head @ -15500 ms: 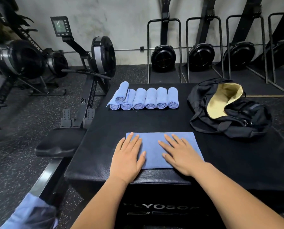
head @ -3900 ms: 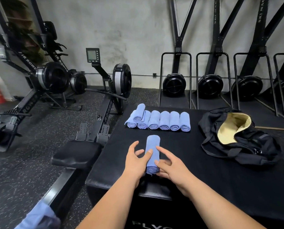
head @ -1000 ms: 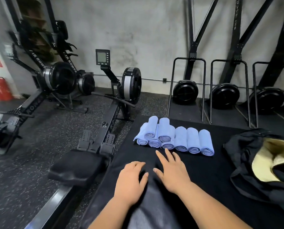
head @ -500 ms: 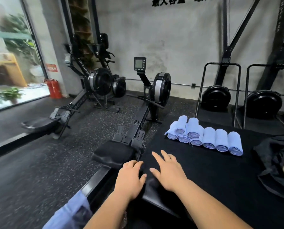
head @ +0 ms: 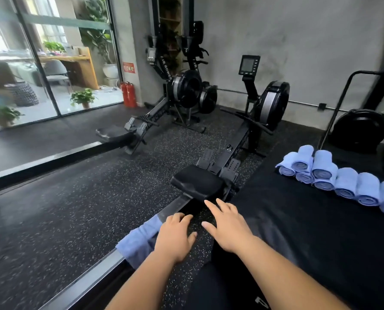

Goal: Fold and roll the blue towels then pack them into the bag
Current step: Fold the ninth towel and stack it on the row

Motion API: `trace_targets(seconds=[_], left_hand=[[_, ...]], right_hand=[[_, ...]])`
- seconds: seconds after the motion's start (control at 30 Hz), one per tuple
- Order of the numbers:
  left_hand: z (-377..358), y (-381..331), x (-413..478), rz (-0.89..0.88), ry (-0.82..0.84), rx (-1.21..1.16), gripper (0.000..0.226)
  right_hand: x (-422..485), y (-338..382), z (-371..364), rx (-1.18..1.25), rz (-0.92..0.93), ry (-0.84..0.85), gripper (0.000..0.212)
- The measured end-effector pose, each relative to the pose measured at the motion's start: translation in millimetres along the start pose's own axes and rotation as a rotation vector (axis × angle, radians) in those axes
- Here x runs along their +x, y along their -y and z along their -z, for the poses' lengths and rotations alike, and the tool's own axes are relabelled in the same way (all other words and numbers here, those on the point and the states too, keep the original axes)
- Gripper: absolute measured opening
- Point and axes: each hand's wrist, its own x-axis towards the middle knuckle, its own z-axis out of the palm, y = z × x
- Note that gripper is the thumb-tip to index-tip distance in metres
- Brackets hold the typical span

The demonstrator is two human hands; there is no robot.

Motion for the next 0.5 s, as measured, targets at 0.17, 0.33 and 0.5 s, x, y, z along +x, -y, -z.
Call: trace_targets(seconds=[0.17,0.33,0.5], left_hand=[[-15.8,30.9,-24.4,0.091,0.053,-0.019,0.064],[-33.6,57.5,-43.4,0.171,0.12,-0.014,0.063],[-52.0,80.8,-55.0,0.226,0.168,-0.005,0.063]], right_hand=[[6.6,25.9,-25.0,-0.055,0.03,0.042,0.07],[13.0,44.6,-53.8,-0.167,0.043,-0.03,0.067],[24.6,57.8,-84.5,-0.08,0.058,0.076,0.068]])
